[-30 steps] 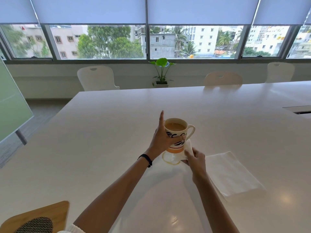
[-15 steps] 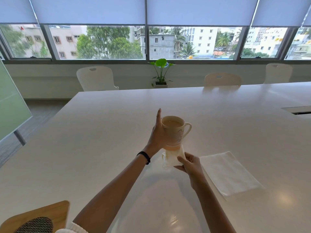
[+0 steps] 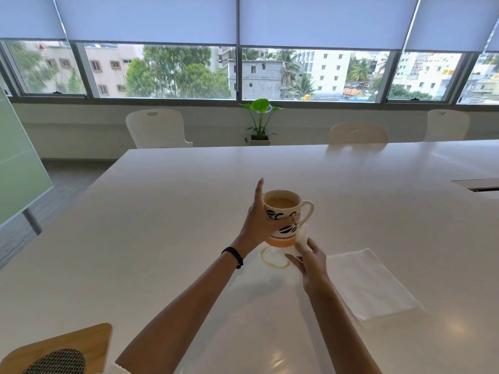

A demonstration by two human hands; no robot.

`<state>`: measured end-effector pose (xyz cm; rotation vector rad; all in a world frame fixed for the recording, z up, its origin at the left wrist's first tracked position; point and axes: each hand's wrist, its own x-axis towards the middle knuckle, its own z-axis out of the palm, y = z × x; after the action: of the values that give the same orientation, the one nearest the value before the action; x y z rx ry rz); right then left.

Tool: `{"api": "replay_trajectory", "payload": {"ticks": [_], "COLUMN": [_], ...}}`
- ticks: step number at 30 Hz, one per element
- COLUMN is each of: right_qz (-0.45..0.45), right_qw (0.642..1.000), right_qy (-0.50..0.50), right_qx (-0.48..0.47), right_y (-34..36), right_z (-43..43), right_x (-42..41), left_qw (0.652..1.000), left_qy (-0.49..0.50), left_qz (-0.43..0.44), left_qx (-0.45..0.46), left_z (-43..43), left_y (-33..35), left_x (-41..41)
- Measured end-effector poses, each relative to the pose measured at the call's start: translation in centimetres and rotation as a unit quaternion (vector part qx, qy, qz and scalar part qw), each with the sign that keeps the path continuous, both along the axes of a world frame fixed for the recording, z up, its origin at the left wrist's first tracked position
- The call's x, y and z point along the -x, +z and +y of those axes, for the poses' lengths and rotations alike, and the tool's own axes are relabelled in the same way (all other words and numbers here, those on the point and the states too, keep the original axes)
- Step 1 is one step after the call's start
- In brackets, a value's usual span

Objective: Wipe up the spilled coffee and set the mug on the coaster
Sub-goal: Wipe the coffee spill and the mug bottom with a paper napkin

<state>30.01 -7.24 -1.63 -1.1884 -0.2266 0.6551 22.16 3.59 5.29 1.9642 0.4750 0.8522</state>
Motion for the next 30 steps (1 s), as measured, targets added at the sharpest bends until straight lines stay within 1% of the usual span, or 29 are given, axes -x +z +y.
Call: {"api": "replay_trajectory", "payload": {"ticks": [3,6,11,17,20,21,23,25,27,28,29,30], "right_qz": [0.069,0.091,0.094,0.108,0.102,0.090,0.014,-0.089,-0.178,-0.231,-0.294,-0.356], "right_qw": [0.993,0.986,0.979,0.952,0.950,0.954,0.966,0.973,0.970,0.959,0.937,0.906], "right_qy": [0.060,0.092,0.152,0.279,0.294,0.286,0.245,0.167,0.064,0.003,-0.051,-0.089], "right_qx": [-0.077,-0.101,-0.097,-0.058,-0.021,0.006,0.080,0.133,0.149,0.161,0.183,0.209], "right_y": [-0.1,-0.3,-0.5,-0.7,-0.2,0.1,0.8,1.2,1.6,1.8,2.1,2.2], "right_z": [1.0,1.5,0.9,-1.0,-2.0,-2.4,-3.0,-3.4,-3.4,-3.3,-3.2,-3.0], "right_x": [0.4,0.7,-0.1,-1.9,-2.6,-2.8,-3.2,-3.7,-4.1,-4.2,-4.2,-4.1], "left_qw": [1.000,1.000,1.000,1.000,1.000,1.000,1.000,1.000,0.999,0.999,0.999,0.999], "left_qy": [-0.011,-0.018,-0.022,-0.014,-0.009,-0.007,-0.003,0.008,0.020,0.025,0.032,0.037], "left_qz": [0.001,0.004,0.005,0.001,-0.005,-0.008,-0.014,-0.021,-0.027,-0.028,-0.028,-0.027], "left_qx": [0.005,-0.002,0.008,0.000,0.008,0.011,0.015,0.020,0.026,0.026,0.024,0.023], "left_z": [-0.4,-0.6,-0.3,0.1,0.4,0.6,0.8,1.2,1.6,1.8,2.0,2.2], "left_y": [0.2,0.3,0.2,-0.3,-0.3,-0.3,-0.3,-0.4,-0.5,-0.5,-0.6,-0.6], "left_x": [-0.3,-0.4,-0.2,-0.2,-0.2,-0.2,-0.1,0.2,0.7,0.9,1.2,1.4]}}
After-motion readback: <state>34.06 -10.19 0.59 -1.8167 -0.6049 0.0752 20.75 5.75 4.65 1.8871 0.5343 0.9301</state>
